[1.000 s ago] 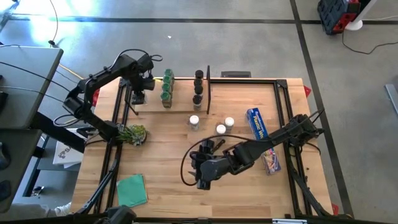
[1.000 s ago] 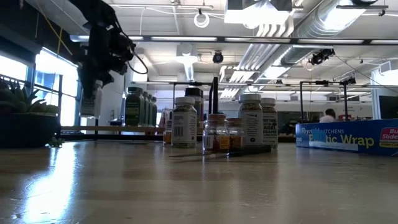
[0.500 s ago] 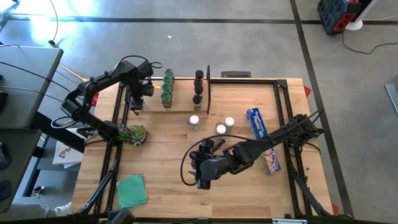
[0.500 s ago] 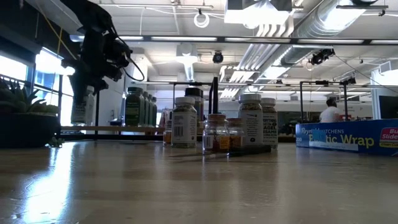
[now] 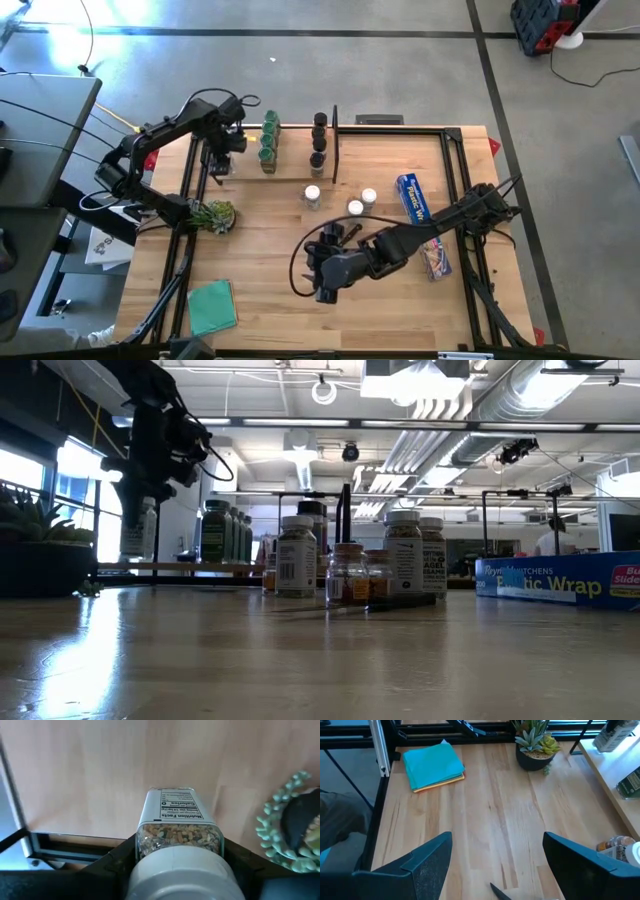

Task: Shelf spices
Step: Put the white lid seasoning bottle on the shelf

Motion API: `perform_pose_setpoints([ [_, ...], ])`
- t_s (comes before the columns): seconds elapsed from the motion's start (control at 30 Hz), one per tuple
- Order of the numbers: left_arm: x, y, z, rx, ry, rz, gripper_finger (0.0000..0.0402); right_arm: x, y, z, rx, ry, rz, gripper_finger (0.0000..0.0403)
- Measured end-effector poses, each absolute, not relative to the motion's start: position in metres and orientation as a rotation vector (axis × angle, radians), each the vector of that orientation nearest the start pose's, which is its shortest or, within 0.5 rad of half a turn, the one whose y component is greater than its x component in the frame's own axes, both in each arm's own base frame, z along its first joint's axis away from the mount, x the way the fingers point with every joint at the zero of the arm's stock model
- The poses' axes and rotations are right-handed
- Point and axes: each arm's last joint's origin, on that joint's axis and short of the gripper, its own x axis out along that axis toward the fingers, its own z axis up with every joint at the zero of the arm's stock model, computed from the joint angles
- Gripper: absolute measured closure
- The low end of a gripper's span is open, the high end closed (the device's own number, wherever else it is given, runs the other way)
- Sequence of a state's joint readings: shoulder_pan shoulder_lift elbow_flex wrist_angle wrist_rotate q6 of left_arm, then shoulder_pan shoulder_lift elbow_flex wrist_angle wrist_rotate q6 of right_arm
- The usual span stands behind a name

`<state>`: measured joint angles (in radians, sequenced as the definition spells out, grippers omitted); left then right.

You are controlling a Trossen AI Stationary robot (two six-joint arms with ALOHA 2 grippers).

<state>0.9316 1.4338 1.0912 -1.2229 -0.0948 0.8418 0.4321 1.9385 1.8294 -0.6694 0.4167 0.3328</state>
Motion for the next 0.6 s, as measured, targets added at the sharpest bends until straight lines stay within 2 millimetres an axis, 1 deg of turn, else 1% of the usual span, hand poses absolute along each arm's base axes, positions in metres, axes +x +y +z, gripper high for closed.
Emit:
perform_pose_setpoints([
  [0.17, 0.1382, 0.1888, 0.2427, -0.029, 1.645, 0.111, 0.0210, 0.3975, 0.1696, 0.3167, -0.004, 0.699, -0.104, 0.0097],
  [0.27, 0.1372, 0.1875, 0.2392, -0.039, 1.653, 0.106, 0.0210, 0.3976, 0.1694, 0.3167, -0.005, 0.699, -0.104, 0.0097],
  [0.4, 0.1350, 0.1848, 0.2346, -0.050, 1.671, 0.099, 0.0201, 0.3976, 0.1695, 0.3166, -0.002, 0.699, -0.105, 0.0097],
  [0.6, 0.1344, 0.1848, 0.2337, -0.053, 1.684, 0.118, 0.0197, 0.3976, 0.1695, 0.3166, -0.002, 0.699, -0.105, 0.0097],
])
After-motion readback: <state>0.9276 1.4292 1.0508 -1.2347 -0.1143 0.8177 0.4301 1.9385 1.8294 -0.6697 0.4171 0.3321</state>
